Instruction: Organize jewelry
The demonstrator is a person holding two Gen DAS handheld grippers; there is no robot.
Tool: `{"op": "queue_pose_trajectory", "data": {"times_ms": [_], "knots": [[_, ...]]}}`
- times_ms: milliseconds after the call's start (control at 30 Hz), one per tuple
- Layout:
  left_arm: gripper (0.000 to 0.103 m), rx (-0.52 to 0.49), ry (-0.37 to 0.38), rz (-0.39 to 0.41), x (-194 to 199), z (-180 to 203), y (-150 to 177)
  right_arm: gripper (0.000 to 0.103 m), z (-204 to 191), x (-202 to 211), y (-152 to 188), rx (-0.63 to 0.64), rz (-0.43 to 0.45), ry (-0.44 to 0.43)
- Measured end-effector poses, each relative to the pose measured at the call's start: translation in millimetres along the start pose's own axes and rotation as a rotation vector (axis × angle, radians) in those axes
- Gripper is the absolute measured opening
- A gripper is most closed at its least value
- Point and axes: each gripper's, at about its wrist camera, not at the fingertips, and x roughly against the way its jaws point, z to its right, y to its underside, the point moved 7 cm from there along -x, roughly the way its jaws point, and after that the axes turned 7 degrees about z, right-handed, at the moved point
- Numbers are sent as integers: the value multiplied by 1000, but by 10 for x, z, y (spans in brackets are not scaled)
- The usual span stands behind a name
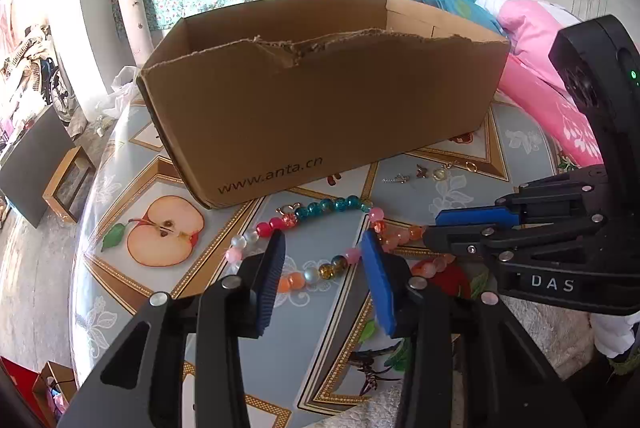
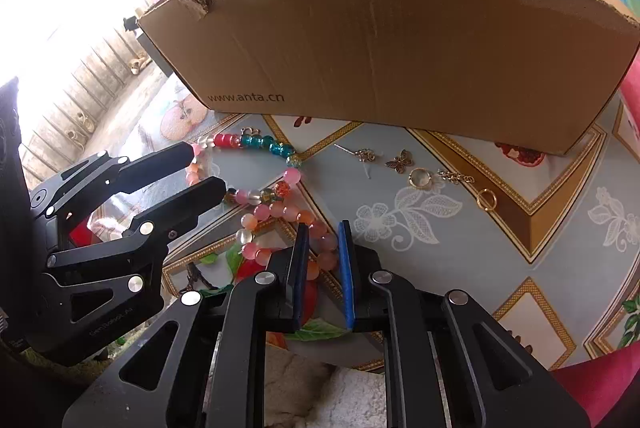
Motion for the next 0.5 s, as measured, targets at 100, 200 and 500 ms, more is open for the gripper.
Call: {"op": "queue_pose_trajectory", "data": {"times_ms": [100, 200, 500], "knots": [[38, -2, 8, -5, -39, -11, -1, 7, 29, 11, 3, 7, -6, 27], [38, -15, 10, -8, -63, -13, -7, 7, 130, 90, 14, -17, -9, 50], [38, -13, 66, -17, -83, 26, -10, 7, 729, 369, 96, -119, 13, 192]]}}
